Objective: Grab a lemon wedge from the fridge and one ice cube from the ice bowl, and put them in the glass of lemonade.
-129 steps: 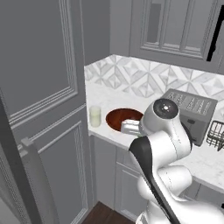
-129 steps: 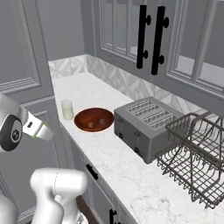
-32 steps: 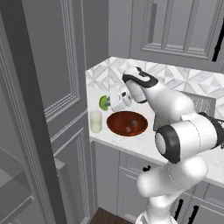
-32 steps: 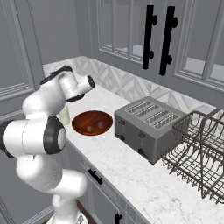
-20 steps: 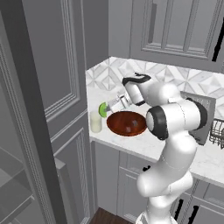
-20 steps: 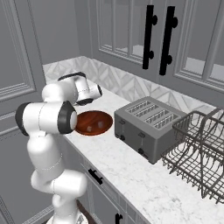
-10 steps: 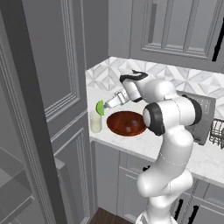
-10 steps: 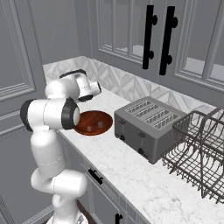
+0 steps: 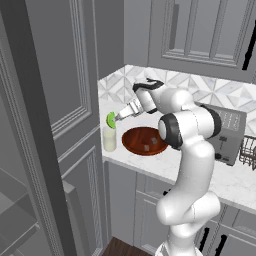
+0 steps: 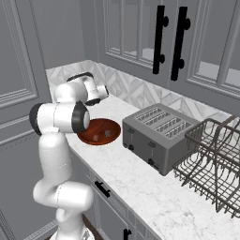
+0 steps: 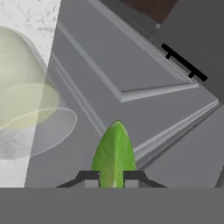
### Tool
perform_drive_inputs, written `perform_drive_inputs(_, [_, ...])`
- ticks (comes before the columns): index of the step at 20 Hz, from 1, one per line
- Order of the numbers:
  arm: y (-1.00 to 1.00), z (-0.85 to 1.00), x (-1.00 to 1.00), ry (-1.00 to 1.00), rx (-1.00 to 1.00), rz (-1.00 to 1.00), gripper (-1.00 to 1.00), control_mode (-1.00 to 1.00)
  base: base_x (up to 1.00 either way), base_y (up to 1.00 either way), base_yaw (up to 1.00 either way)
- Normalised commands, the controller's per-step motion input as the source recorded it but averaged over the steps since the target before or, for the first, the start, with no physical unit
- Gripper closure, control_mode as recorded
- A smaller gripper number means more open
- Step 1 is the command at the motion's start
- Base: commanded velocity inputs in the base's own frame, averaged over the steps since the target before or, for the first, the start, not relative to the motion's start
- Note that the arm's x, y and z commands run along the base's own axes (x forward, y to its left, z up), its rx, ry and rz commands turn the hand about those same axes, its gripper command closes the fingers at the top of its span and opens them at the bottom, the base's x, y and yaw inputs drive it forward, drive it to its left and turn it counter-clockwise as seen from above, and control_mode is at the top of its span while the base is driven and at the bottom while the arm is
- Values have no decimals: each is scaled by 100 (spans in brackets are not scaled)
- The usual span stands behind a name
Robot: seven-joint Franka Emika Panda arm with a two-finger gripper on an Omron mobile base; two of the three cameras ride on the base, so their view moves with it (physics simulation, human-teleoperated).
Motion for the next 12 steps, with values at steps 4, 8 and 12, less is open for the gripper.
perform_drive_inputs(4, [0, -44, 5, 5, -11, 0, 100, -100, 0, 0, 0])
perform_drive_inputs(8, [0, -17, 0, 0, -9, 0, 100, -100, 0, 0, 0])
perform_drive_inputs(12, [0, 0, 0, 0, -3, 0, 100, -100, 0, 0, 0])
